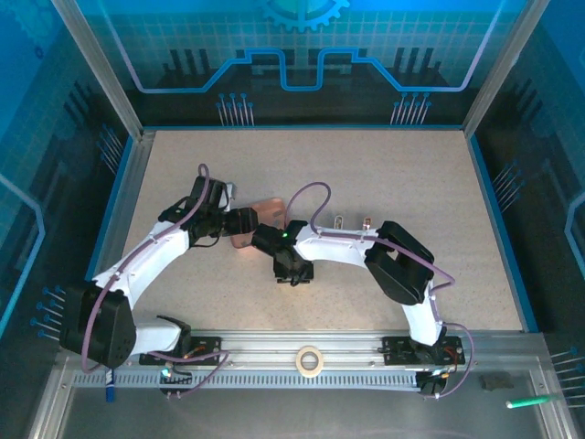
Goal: Load the staples into the stapler
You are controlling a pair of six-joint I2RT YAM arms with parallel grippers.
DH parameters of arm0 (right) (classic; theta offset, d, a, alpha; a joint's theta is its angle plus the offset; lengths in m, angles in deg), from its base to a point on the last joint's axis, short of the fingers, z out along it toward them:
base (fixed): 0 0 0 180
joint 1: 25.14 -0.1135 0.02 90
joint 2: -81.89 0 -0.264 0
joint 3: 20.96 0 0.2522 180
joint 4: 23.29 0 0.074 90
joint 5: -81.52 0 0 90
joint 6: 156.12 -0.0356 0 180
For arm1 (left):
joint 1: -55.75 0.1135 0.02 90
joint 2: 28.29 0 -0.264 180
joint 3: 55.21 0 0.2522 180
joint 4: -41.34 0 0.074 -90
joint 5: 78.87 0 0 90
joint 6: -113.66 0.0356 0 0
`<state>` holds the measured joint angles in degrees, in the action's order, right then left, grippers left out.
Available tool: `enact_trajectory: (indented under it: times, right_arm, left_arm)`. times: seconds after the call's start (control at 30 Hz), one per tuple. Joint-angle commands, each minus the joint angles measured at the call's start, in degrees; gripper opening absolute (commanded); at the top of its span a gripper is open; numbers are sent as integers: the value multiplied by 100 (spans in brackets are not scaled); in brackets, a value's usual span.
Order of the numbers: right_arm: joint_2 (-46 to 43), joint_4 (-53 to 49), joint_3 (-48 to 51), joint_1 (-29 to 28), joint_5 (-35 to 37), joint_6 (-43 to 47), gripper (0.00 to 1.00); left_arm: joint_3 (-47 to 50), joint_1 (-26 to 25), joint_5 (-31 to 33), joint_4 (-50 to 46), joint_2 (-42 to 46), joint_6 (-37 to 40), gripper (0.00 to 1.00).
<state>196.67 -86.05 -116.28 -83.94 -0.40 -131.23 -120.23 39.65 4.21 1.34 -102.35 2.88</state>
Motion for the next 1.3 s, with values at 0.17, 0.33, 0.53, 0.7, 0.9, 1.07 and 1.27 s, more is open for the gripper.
enact_trajectory:
  times: [0.17, 0.33, 0.53, 0.7, 0.9, 1.07, 1.27]
  right_arm:
    - [198, 67, -85, 141, -149, 98, 36]
    - [208, 116, -45, 194, -155, 112, 32]
    - [242, 223, 9, 239, -168, 195, 25]
    - [286, 109, -55, 258, -122, 257, 28]
    - [439, -14, -138, 256, -175, 365, 26]
    - [375, -14, -76, 258, -46, 402, 22]
    - [-27, 195, 72, 256, 282, 496, 20]
  left_arm:
    - [64, -34, 32, 51, 16, 109, 75]
    - [69, -34, 41, 47, -3, 122, 75]
    - [70, -27, 27, 56, -21, 131, 75]
    - [82, -34, 17, 66, -29, 136, 75]
    - [82, -34, 15, 75, -38, 142, 75]
    - [82, -34, -21, 75, -49, 144, 74]
    - [82, -25, -208, 194, -86, 135, 74]
